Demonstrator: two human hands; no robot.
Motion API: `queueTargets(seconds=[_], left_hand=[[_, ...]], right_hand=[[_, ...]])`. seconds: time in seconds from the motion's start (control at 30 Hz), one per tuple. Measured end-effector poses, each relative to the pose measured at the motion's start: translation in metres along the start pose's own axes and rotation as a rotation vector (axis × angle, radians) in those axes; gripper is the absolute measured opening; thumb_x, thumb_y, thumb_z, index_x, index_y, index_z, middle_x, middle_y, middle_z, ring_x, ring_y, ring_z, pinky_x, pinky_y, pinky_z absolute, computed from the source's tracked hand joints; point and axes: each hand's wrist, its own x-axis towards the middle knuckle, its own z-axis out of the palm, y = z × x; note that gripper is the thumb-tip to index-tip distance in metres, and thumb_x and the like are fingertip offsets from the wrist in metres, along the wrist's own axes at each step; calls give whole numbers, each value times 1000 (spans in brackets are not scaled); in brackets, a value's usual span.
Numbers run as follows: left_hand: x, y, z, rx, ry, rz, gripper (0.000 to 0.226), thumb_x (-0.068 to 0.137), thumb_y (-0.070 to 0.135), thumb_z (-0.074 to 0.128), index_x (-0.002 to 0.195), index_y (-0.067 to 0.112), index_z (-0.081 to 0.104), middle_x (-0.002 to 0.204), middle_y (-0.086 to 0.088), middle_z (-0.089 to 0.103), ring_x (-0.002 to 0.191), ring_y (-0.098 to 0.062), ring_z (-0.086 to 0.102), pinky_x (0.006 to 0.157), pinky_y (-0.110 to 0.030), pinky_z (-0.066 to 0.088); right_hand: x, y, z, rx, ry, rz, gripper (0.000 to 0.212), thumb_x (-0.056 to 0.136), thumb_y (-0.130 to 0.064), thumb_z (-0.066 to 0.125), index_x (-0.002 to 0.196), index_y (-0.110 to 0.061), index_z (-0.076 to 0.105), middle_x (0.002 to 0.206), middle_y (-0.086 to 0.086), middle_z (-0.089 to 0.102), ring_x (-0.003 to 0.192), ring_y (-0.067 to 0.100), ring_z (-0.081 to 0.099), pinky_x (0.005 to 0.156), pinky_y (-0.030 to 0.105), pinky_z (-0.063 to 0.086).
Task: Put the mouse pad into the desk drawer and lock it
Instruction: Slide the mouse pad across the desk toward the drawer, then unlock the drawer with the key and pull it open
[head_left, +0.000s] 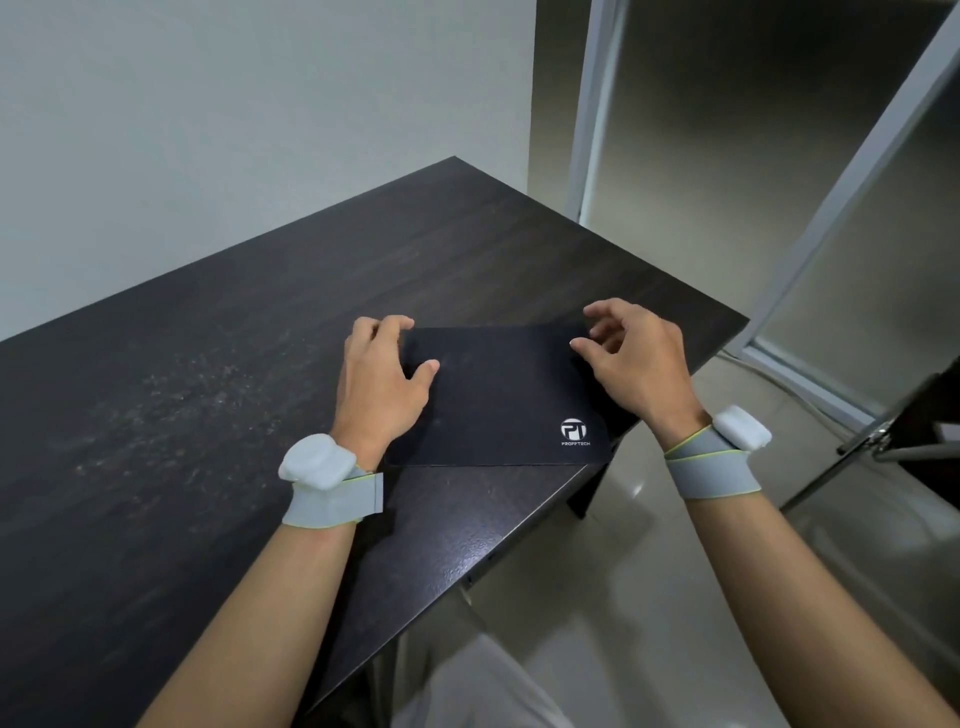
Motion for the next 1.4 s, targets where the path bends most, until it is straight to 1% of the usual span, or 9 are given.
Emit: queueTargets(seconds=[0.07,0.13,0.3,0.47,0.7,1.0,1.2,1.3,1.4], left_hand=[[-3,4,1,59,-22,42,45,87,33,74,128,20,61,128,-3,49,122,-27,46,102,-45,44],[-6,10,3,106,-61,119,44,88,37,70,128,22,62,132,1,50,125,-27,44,104,-42,40],[-17,26,14,178,-198,305,47,94,45,60,138,25,59,151,4,47,141,-22,36,110,-40,30],[-26,31,25,222,-288,336,53,97,47,55,145,25,52,159,3,38,149,-21,25,118,-38,20],[-31,37,29,227,-299,349,53,97,48,54,145,26,50,159,2,38,149,-21,26,120,-39,18],[-35,53,39,237,-325,385,53,97,49,53,145,26,50,158,3,39,148,-21,28,120,-43,20],[-37,66,48,246,-347,416,53,97,49,52,145,27,50,158,4,39,148,-20,28,119,-43,21],[-37,69,50,249,-347,421,53,98,50,52,145,27,50,158,4,39,148,-20,28,118,-43,21],[-37,71,51,248,-337,413,52,97,50,52,144,28,50,157,4,40,147,-20,28,118,-45,22]], right_hand=[[-5,0,0,-32,22,-47,28,88,-25,78,115,-19,73,99,1,70,82,17,66,90,36,56],[-11,0,1,-38,11,-91,26,91,-26,75,116,-18,74,106,3,70,94,20,67,94,38,55],[-25,2,5,-104,-112,-167,33,92,-30,73,123,-16,73,129,4,68,123,28,59,108,44,46],[-32,5,8,-150,-170,-175,35,92,-30,74,124,-16,73,140,7,64,136,28,52,114,49,40],[-46,15,1,-114,-79,-143,26,89,-30,77,113,-17,77,129,3,68,128,26,56,110,50,42],[-81,40,-14,-54,208,-103,14,88,-24,78,100,-16,76,101,3,70,101,30,62,89,50,50],[-110,56,-8,92,370,-57,4,92,-11,73,96,-11,73,93,4,71,85,23,66,81,38,54],[-122,63,4,145,372,1,2,94,-11,70,92,-12,72,87,2,70,79,17,63,77,31,52],[-129,69,20,195,240,116,3,94,-18,69,92,-17,70,85,0,70,77,16,63,78,33,51]])
